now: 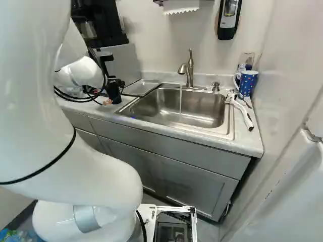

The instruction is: Rinse the cup and place it in the tray

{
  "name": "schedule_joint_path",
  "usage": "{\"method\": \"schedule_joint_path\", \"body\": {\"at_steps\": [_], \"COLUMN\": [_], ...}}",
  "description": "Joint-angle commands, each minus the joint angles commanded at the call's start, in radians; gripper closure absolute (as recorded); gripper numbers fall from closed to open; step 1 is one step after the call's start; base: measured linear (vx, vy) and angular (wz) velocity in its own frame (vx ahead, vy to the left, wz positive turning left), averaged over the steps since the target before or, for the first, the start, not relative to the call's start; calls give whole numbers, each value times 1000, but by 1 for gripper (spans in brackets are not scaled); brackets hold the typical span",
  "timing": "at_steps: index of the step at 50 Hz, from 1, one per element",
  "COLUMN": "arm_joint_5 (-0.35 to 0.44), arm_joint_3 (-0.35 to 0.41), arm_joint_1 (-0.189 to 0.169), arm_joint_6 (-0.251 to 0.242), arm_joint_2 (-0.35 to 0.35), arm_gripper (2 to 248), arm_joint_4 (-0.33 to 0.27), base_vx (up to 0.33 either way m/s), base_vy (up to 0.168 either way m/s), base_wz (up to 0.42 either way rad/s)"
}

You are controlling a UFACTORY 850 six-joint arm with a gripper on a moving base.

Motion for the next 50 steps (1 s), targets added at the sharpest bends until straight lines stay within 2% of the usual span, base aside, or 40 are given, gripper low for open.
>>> {"method": "schedule_joint_path", "body": {"at_steps": [29, 50], "arm_joint_5": [180, 301], "arm_joint_3": [77, 90], "arm_joint_1": [-8, -8], "arm_joint_6": [0, 0], "arm_joint_2": [12, -25], "arm_gripper": [3, 3], "arm_joint_4": [0, 0], "base_vx": [0, 0], "base_vy": [0, 0], "base_wz": [0, 0]}}
